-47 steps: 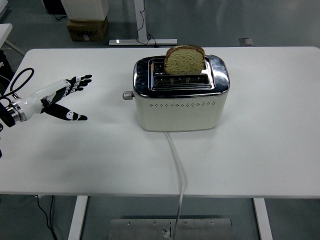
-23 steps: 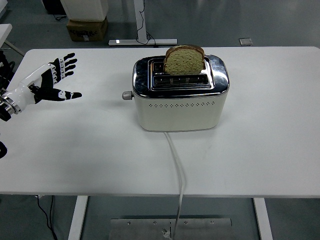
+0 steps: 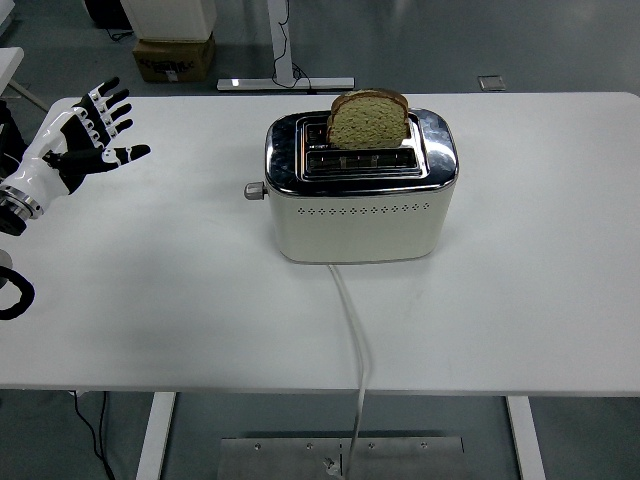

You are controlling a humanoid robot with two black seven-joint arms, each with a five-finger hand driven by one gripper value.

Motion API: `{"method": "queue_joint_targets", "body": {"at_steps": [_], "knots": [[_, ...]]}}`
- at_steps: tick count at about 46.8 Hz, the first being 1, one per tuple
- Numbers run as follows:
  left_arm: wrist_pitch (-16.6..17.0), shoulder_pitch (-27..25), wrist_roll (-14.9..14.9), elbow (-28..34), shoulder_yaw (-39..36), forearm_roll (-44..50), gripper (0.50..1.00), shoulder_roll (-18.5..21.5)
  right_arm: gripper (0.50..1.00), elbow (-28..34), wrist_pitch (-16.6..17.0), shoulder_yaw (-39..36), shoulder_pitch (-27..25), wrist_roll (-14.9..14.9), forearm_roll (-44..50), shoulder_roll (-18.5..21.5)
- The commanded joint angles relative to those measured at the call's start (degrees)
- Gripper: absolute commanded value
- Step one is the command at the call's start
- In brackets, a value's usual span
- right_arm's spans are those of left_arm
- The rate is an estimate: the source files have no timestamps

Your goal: Press down toaster

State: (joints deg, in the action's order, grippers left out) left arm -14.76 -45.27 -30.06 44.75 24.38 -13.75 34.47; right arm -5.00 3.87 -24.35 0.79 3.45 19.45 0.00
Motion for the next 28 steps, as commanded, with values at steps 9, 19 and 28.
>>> {"method": "queue_joint_targets", "body": {"at_steps": [9,19,28], "knots": [[0.0,0.0,0.0,-8.0,0.2,8.3,1.000,-6.6,1.000,0.0,0.0,0.0,-0.1,0.0,0.0,0.0],[-0.1,0.0,-0.1,-12.1,0.9,14.6,1.000,-9.6,1.000,0.0,0.0,0.1,0.0,0.0,0.0,0.0],[-0.1,0.0,-0.1,-16.6,5.1,15.9,1.000,-13.2,0.998,0.0,0.0,0.0,0.0,0.0,0.0,0.0]]}}
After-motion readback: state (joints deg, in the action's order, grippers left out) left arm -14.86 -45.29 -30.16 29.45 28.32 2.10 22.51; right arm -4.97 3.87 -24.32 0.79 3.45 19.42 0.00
